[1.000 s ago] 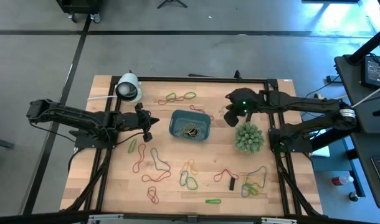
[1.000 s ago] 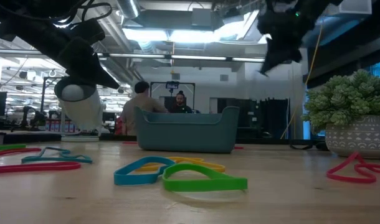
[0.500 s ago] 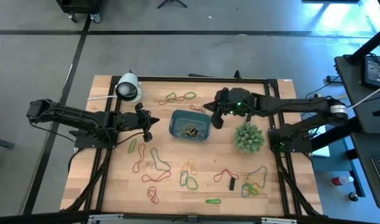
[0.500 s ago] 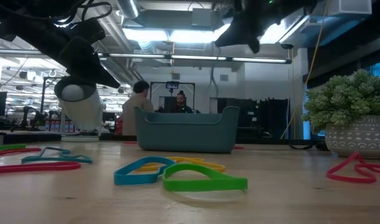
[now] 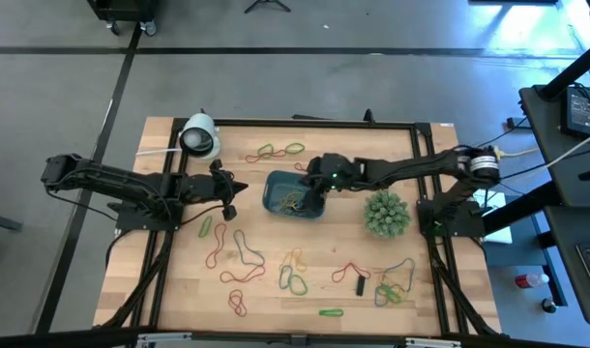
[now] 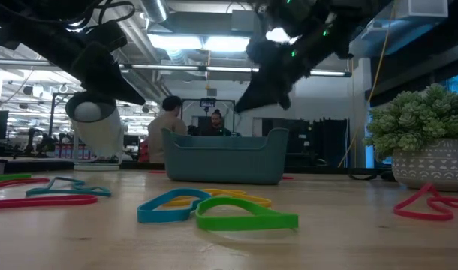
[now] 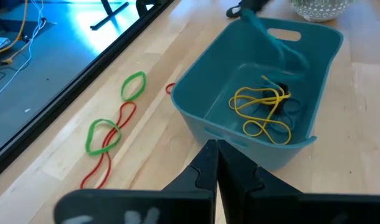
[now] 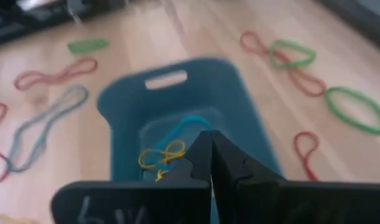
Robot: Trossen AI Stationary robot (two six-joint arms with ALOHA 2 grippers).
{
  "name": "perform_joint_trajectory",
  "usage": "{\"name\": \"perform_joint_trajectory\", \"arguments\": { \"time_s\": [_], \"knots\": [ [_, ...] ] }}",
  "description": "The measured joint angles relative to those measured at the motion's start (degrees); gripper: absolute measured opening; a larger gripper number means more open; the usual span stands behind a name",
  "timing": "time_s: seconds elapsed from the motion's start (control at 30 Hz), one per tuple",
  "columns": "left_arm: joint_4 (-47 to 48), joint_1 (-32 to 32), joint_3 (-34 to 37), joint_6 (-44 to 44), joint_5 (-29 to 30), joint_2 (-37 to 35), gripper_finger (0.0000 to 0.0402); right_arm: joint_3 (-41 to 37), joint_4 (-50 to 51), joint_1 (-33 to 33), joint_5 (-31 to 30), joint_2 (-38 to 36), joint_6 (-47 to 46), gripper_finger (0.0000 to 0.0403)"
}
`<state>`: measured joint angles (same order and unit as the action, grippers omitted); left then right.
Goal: Pick and place rubber bands into bin
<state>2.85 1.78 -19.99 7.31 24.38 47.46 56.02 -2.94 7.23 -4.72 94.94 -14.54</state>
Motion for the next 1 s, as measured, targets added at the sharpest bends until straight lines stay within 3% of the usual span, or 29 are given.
{"name": "perform_joint_trajectory", "arguments": {
  "time_s": [0.43,0.73,1.0],
  "knots": [
    [-0.1,0.0,0.0,0.0,0.0,0.0,0.0002,4.5,1.5,-1.2,2.0,9.8,-0.3,0.0003],
    [-0.1,0.0,0.0,0.3,0.0,0.0,0.0001,8.9,14.7,-1.1,1.9,10.1,-0.2,0.0058],
    [-0.1,0.0,0.0,0.5,0.0,0.0,0.0001,12.8,19.3,-1.1,1.9,10.1,0.2,0.0098]
  ]
}}
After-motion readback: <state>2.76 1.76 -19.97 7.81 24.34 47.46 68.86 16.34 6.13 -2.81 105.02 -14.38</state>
